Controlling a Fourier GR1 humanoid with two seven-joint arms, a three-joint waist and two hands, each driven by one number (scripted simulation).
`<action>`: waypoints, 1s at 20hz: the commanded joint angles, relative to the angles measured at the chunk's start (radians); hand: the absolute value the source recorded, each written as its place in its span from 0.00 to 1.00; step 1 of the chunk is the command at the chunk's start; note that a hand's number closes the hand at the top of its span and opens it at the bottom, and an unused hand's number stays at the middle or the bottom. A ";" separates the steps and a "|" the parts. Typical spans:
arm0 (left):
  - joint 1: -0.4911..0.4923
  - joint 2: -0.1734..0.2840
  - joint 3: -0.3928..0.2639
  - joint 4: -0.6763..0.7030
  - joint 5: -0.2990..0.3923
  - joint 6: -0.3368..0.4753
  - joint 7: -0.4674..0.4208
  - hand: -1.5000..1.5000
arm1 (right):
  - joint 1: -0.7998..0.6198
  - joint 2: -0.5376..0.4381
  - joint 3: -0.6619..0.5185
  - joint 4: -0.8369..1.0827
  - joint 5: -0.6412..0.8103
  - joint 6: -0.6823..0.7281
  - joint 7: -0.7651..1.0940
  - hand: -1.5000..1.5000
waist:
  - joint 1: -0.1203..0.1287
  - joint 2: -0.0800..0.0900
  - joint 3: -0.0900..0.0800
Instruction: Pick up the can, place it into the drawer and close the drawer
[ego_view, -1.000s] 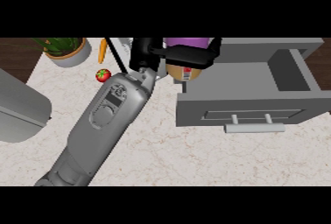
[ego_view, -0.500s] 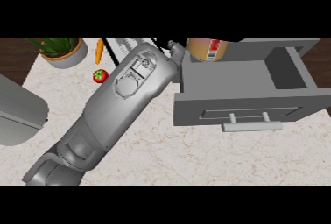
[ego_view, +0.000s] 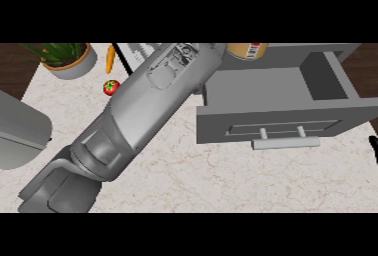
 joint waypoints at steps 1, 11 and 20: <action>-0.005 0.000 -0.059 0.090 0.057 0.008 -0.071 1.00 | 0.028 0.014 0.025 -0.032 0.014 0.000 0.005 0.00 | -0.021 0.004 0.000; 0.003 0.000 -0.202 0.162 0.177 0.066 -0.139 1.00 | -0.077 -0.026 0.014 0.025 0.003 -0.002 0.038 0.00 | -0.051 0.011 0.001; -0.037 0.000 -0.242 0.263 0.212 0.072 -0.167 1.00 | -0.173 -0.039 0.008 0.064 0.024 -0.041 0.066 0.00 | -0.047 0.016 0.001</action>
